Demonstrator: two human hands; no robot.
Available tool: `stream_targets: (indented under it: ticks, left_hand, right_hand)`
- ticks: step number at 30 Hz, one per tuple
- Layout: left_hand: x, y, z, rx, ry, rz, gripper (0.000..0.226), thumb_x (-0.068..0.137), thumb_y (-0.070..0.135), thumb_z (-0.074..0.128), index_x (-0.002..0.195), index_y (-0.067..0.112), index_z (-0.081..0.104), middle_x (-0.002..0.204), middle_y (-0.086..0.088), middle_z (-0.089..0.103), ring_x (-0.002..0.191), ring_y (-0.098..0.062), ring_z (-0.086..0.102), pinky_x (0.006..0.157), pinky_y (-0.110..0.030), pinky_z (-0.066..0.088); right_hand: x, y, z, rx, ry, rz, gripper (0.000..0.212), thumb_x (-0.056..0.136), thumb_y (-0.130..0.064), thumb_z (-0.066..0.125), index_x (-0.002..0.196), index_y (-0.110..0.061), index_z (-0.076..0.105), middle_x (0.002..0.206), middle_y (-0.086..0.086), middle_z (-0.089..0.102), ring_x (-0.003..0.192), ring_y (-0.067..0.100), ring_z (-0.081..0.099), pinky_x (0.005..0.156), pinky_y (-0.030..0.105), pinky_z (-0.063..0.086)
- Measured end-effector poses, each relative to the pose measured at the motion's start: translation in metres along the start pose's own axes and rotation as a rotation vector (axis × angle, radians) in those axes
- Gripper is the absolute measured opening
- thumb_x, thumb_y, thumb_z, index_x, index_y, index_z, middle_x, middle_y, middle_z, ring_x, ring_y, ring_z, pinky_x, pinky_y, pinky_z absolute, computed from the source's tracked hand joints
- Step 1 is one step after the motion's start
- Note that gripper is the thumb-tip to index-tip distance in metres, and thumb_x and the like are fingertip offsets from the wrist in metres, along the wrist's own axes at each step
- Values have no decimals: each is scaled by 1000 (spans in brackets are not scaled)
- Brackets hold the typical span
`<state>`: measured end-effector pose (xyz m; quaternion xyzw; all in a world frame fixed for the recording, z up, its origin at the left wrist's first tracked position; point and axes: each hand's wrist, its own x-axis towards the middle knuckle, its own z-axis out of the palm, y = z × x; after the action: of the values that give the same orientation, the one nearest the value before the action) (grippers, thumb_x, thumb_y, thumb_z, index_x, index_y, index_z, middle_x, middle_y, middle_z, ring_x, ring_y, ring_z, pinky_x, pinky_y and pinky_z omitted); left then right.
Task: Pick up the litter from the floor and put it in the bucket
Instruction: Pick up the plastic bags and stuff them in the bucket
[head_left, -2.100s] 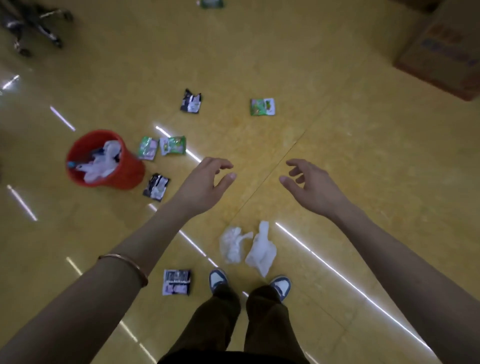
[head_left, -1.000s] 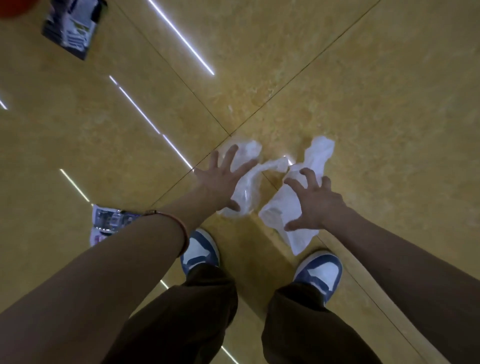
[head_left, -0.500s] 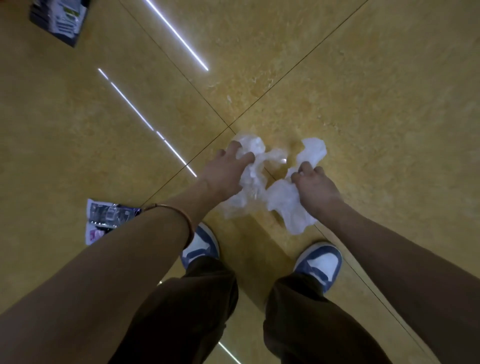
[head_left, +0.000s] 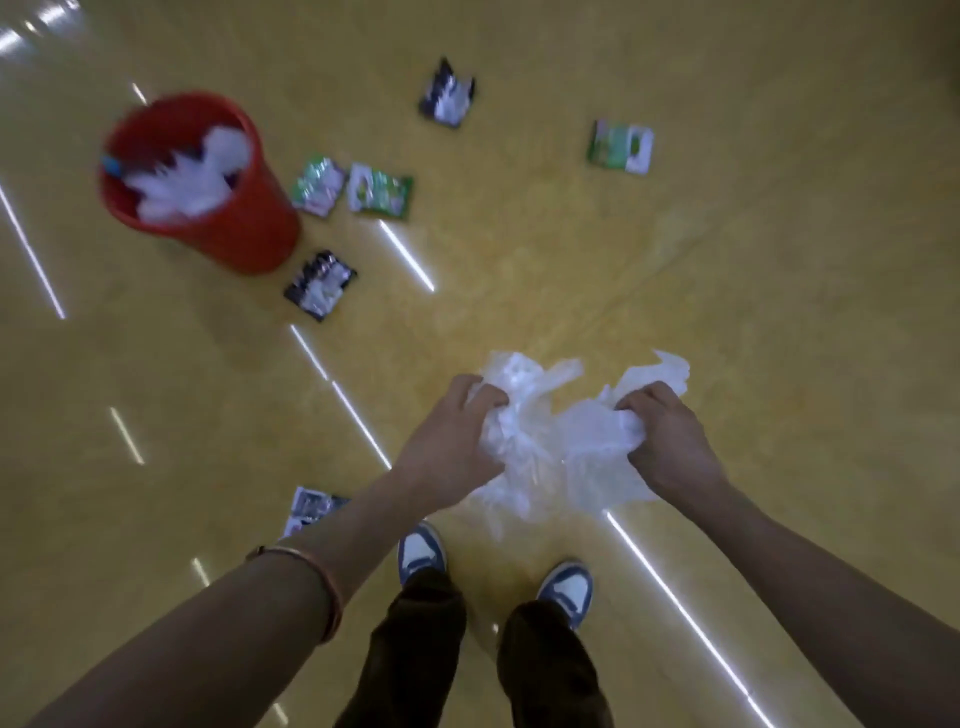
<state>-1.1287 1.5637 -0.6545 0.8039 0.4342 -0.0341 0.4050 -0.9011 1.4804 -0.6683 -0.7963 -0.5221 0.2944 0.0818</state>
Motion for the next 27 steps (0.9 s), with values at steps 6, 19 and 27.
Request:
stream_targets:
  ticks: [6,19,27]
  left_hand:
    - [-36,119,-120,-72,210,51,56,76,13,71,125,17,45,132,-2,31,105,-20,48,79,-22,39]
    - [-144,229,-268,-80,778,105,58,68,15,81,115,18,47,111,9,36,92,7,33,79,5,26]
    - [-176,216,-335,-82,1032,22,58,67,9,80,118,11,52,111,6,42,93,0,39,73,-3,28]
  right_hand:
    - [-32,-60,-174,57,198,-107,39,68,-1,46,103,1,65,105,14,55,88,30,56,68,25,32]
    - [-79,-184,-363,190,478,-470,27,74,8,62,94,-8,66,97,-4,52,85,14,50,68,0,34]
    - [-61,-259,-400,125,512,-650,28,71,9,64,95,-6,67,97,-3,51,84,13,51,69,0,34]
